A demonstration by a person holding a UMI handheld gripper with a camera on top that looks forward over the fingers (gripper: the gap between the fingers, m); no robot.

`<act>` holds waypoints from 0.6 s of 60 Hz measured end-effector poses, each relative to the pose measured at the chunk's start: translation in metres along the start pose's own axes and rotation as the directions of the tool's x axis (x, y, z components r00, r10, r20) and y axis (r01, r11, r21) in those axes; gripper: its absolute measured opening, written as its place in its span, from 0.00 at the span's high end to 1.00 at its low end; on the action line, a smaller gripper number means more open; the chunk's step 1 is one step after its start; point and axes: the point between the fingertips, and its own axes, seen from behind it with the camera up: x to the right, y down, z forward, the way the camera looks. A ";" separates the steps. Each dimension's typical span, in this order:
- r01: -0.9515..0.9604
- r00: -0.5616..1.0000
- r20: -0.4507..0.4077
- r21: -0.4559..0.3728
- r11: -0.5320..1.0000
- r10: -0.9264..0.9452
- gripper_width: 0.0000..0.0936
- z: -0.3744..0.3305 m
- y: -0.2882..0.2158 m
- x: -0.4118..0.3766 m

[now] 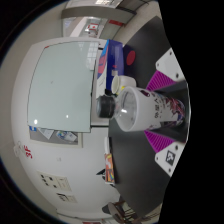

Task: Pour water

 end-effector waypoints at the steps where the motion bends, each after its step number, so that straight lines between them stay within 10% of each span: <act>1: 0.003 1.000 -0.007 0.006 1.000 -0.002 0.36 0.002 -0.001 0.002; 19: -0.023 0.998 0.055 0.024 0.999 0.021 0.59 0.005 -0.003 0.000; 36: -0.147 0.961 0.247 0.070 0.987 0.126 0.59 -0.004 -0.086 -0.036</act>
